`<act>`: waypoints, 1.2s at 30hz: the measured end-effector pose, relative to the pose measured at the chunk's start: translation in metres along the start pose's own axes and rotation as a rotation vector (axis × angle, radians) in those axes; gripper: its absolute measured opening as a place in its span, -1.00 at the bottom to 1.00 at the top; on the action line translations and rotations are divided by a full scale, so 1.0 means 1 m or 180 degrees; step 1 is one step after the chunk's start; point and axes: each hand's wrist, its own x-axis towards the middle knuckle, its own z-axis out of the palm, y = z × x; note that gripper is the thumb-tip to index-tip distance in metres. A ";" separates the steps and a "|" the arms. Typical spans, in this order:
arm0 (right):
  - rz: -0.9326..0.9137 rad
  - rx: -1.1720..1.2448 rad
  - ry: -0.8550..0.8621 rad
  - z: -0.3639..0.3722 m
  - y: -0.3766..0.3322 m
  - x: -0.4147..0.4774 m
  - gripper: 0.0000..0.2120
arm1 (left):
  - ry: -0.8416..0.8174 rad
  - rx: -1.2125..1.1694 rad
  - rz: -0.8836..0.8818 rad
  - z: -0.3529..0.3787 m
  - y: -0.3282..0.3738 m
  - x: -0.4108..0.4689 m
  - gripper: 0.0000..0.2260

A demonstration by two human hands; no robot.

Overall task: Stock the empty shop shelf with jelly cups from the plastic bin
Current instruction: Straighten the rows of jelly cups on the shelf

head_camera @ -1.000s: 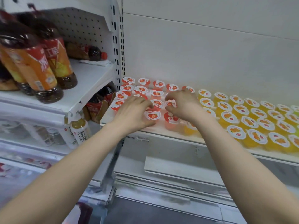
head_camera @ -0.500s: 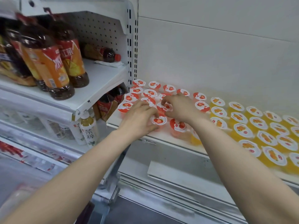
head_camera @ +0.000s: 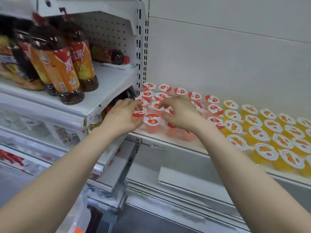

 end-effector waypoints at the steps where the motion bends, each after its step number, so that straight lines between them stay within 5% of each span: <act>1: 0.0017 -0.0006 -0.0060 0.005 -0.007 -0.002 -0.71 | -0.0066 -0.0029 0.0034 0.003 -0.003 0.000 -0.62; 11: 0.0467 -0.0503 0.0107 0.034 -0.041 -0.010 -0.64 | -0.0171 -0.0208 0.0244 0.009 -0.017 0.014 -0.79; 22: 0.0644 -0.0550 0.0170 0.034 -0.043 -0.011 -0.56 | -0.0383 -0.0355 0.0442 -0.008 -0.025 0.005 -0.65; 28: 0.0811 -0.0431 0.0565 0.021 -0.020 0.016 -0.69 | -0.0011 -0.0550 0.0120 -0.010 -0.012 0.034 -0.66; 36: 0.0711 -0.0567 0.0272 0.030 -0.009 0.039 -0.73 | -0.0574 -0.0117 -0.0458 0.000 -0.002 0.078 -0.60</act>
